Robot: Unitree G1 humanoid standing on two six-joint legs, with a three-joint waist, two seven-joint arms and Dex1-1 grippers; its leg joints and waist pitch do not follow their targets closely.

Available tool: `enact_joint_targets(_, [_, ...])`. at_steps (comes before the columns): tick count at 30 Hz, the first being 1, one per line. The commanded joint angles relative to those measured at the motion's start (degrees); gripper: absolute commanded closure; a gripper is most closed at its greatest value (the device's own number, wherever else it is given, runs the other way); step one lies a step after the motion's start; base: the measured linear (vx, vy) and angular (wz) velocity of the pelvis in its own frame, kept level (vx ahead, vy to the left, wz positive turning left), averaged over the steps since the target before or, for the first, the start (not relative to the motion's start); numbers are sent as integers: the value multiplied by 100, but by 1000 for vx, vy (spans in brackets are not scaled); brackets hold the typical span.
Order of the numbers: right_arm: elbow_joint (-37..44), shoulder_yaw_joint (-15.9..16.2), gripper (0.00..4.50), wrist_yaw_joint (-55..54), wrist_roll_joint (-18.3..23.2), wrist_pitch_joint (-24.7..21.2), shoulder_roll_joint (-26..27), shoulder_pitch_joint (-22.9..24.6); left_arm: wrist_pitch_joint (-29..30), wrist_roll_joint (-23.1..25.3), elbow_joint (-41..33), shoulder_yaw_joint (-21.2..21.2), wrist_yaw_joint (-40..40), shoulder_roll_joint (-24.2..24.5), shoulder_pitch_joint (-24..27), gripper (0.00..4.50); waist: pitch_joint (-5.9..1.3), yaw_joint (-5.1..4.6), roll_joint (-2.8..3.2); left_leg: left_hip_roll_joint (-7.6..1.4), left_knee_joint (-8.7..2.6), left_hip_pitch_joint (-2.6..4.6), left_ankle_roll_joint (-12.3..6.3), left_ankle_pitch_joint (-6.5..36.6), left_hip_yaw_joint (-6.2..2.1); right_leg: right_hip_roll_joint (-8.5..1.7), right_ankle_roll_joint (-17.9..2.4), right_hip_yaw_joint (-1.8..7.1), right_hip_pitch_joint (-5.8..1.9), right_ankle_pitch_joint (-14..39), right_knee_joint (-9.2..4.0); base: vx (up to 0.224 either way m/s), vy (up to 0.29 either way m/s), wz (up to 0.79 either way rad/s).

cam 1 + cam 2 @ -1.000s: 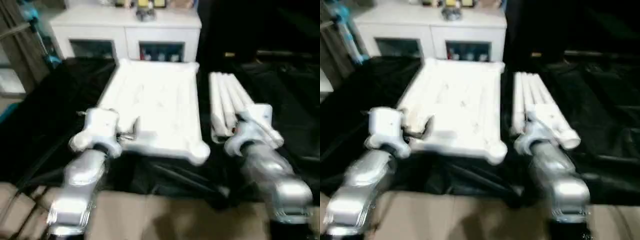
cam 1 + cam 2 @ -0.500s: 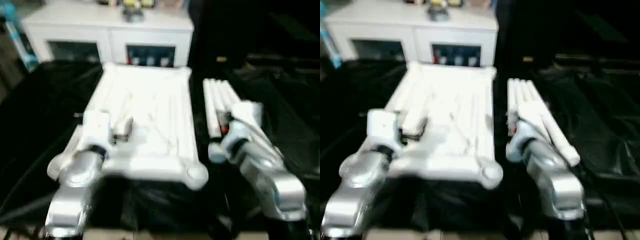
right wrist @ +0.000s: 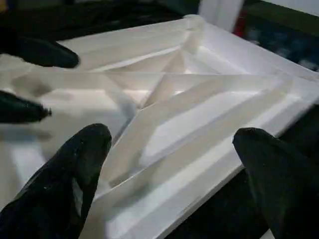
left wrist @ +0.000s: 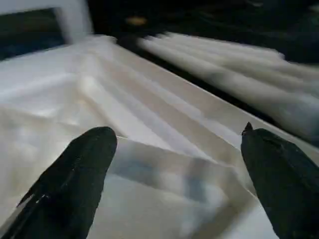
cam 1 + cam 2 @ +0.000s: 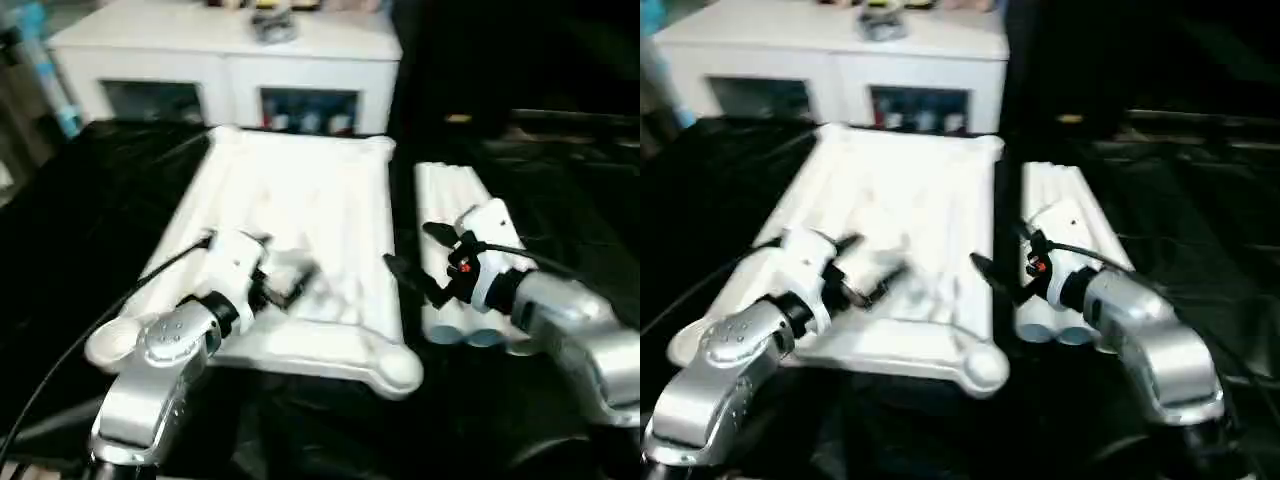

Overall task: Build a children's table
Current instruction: Move to table, then move table base

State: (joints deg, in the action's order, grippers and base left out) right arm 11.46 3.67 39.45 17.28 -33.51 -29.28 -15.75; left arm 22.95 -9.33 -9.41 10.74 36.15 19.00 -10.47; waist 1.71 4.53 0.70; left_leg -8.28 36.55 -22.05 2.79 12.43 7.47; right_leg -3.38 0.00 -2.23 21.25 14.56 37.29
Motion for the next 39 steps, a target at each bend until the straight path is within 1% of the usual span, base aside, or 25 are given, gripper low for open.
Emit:
enact_joint_targets(1, [-68,73,0,301,-67,157,-184,-48,-340,18,364,231,569,185,-237,34,-221,-42,36,-452,-537,164,-322,869,-103,-427,-1455,240,-224,-134,-435,-54,30,2])
enact_joint_targets(2, [-52,110,0,486,-10,132,-278,-48,-492,35,596,322,872,313,-376,38,-199,-66,27,-459,-577,186,-136,1309,-65,-454,-1337,267,-224,391,-486,-54,30,2])
enact_joint_targets(3, [-46,114,0,510,0,124,-290,-46,-512,38,623,333,909,328,-391,62,-199,-66,27,-459,-577,186,-136,1309,-65,-454,-1337,267,-224,391,-486,-52,25,2])
enact_joint_targets(5, [102,203,0,905,220,-12,-525,-14,-800,126,1126,510,1509,557,-683,77,-187,-86,18,-450,-597,179,-30,1456,-38,-481,-1187,292,-215,769,-531,0,0,0])
enact_joint_targets(6, [102,203,0,905,220,-12,-525,-14,-800,126,1126,510,1509,557,-683,78,-178,-92,37,-447,-604,172,-41,1462,-37,-484,-1154,300,-206,838,-552,0,0,0])
enact_joint_targets(7, [152,227,0,1001,260,-43,-578,1,-894,188,1274,573,1650,621,-764,78,-189,-112,24,-456,-598,162,-27,1405,-34,-498,-1148,304,-213,789,-537,0,0,0])
enact_joint_targets(8, [265,281,0,1179,342,-117,-674,43,-1096,281,1657,677,1919,718,-973,94,-184,-135,54,-445,-599,143,-75,1355,-37,-502,-1125,305,-212,845,-566,0,0,0])
enact_joint_targets(9, [332,316,0,1263,374,-151,-730,70,-1216,338,1895,722,2037,759,-1101,108,-178,-139,35,-432,-596,155,-95,1384,-19,-487,-1076,312,-200,946,-596,0,0,0])
enact_joint_targets(10, [414,355,0,1343,397,-182,-799,104,-1426,485,2288,797,2127,799,-1332,117,-195,-129,45,-427,-582,170,-108,1371,-20,-480,-1059,315,-199,958,-587,0,0,0])
enact_joint_targets(11, [414,355,0,1343,397,-182,-799,104,-1426,485,2288,797,2127,799,-1332,119,-209,-127,31,-436,-574,170,-118,1265,-9,-499,-1069,326,-203,839,-571,0,0,0])
enact_joint_targets(12, [417,370,0,1390,395,-175,-828,101,-1591,545,2552,840,2192,810,-1474,121,-203,-134,24,-449,-588,119,-139,1094,-20,-519,-1122,312,-237,695,-558,0,0,0])
enact_joint_targets(13, [420,369,0,1418,404,-182,-846,103,-1681,570,2820,885,2315,801,-1632,121,-208,-141,35,-446,-580,108,-142,1037,-16,-517,-1139,308,-241,649,-549,0,0,0])
enact_joint_targets(14, [418,368,0,1437,410,-195,-859,100,-1728,573,2997,917,2422,789,-1737,153,-211,-133,36,-443,-575,124,-147,1030,-7,-514,-1152,306,-224,661,-561,0,0,0])
enact_joint_targets(15, [416,368,0,1457,413,-208,-878,99,-1777,571,3185,948,2562,771,-1844,153,-237,-130,58,-455,-556,132,-133,905,1,-517,-1273,304,-233,421,-528,0,0,0])
enact_joint_targets(18, [441,376,0,1491,417,-234,-950,134,-1777,577,3613,1068,2944,737,-2094,167,-250,-128,70,-462,-547,148,-165,801,11,-507,-1382,300,-232,141,-505,0,0,0])
enact_joint_targets(19, [461,381,0,1497,425,-245,-977,144,-1813,585,3738,1104,3025,723,-2161,180,-258,-125,103,-466,-541,130,-202,678,4,-512,-1460,296,-249,-125,-468,0,0,0])
enact_joint_targets(20, [525,393,0,1529,433,-284,-1038,178,-1856,648,3963,1192,3217,706,-2276,193,-256,-121,104,-463,-533,139,-250,667,16,-511,-1504,296,-240,-222,-483,0,0,0])
enact_joint_targets(21, [540,395,0,1530,425,-295,-1052,186,-1848,679,4022,1227,3275,703,-2309,201,-272,-111,143,-478,-526,150,-268,647,14,-522,-1563,294,-249,-351,-461,0,0,0])
enact_joint_targets(23, [546,397,0,1536,406,-297,-1062,196,-1864,730,4118,1274,3338,700,-2355,202,-271,-124,112,-488,-538,139,-307,632,16,-517,-1618,286,-266,-494,-455,0,0,0])
enact_joint_targets(24, [546,397,0,1537,396,-295,-1065,199,-1882,755,4170,1291,3361,696,-2377,225,-271,-119,113,-489,-530,149,-342,615,25,-524,-1653,287,-258,-527,-458,0,0,0])
enact_joint_targets(25, [547,402,0,1535,381,-291,-1070,204,-1935,800,4258,1305,3369,685,-2412,225,-269,-114,130,-491,-529,149,-350,614,26,-527,-1669,288,-259,-524,-457,0,0,0])
enact_joint_targets(28, [538,436,0,1535,354,-284,-1095,210,-2198,978,4612,1342,3309,646,-2567,247,-250,-107,109,-492,-534,150,-366,681,41,-528,-1686,288,-260,-346,-490,0,0,0])
enact_joint_targets(29, [540,451,0,1539,347,-282,-1100,210,-2233,1002,4667,1344,3286,643,-2595,272,-249,-100,110,-504,-540,158,-322,749,57,-535,-1667,290,-261,-184,-497,0,0,0])
enact_joint_targets(32, [542,480,0,1544,337,-284,-1098,208,-2337,1072,4843,1362,3314,647,-2677,289,-238,-97,112,-523,-556,167,-251,812,72,-534,-1645,290,-244,-51,-504,0,0,0])
enact_joint_targets(39, [525,528,0,1543,322,-270,-1082,196,-2536,1182,4972,1340,3291,655,-2721,352,-236,-97,109,-531,-565,165,-225,819,76,-542,-1629,297,-242,-81,-502,0,0,0])
